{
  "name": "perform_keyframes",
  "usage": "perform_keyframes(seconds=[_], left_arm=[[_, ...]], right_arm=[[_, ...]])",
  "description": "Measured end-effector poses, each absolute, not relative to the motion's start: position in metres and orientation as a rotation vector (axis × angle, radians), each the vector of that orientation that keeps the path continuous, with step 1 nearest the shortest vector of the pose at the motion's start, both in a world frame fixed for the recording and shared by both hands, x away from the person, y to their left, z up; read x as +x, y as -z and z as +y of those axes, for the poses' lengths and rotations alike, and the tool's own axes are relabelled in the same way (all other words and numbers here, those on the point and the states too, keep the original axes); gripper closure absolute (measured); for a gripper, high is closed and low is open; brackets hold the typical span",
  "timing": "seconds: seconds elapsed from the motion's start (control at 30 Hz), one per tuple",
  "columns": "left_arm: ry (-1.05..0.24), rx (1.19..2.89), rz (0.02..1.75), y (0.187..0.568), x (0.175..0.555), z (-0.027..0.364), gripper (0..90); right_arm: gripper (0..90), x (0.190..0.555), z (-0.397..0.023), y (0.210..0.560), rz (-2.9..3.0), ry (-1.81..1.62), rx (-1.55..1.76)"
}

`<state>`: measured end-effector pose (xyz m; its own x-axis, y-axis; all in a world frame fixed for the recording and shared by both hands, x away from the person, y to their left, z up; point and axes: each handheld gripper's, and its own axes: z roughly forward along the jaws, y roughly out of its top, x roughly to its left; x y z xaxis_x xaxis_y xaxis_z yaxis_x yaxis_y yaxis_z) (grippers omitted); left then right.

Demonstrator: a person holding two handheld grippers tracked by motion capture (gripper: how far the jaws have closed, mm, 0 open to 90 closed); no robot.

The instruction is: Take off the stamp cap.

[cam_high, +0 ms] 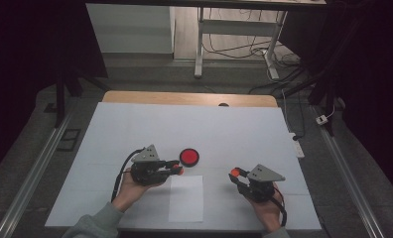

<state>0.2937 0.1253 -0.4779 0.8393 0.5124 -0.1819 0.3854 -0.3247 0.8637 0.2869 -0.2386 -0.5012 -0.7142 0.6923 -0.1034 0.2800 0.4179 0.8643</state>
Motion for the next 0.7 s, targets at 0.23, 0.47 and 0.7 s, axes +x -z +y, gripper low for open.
perform_keyframes(seconds=[0.23,0.47,0.7], left_arm=[[-0.149,1.956,0.667,0.479,0.294,0.125,72.8],[-0.149,1.957,0.671,0.480,0.294,0.125,72.8],[-0.151,1.958,0.673,0.480,0.294,0.125,72.8]], right_arm=[[64.5,0.283,-0.255,0.502,2.204,-1.207,0.842],[64.5,0.280,-0.270,0.504,2.190,-1.184,0.869],[64.5,0.279,-0.281,0.504,2.166,-1.182,0.905]])
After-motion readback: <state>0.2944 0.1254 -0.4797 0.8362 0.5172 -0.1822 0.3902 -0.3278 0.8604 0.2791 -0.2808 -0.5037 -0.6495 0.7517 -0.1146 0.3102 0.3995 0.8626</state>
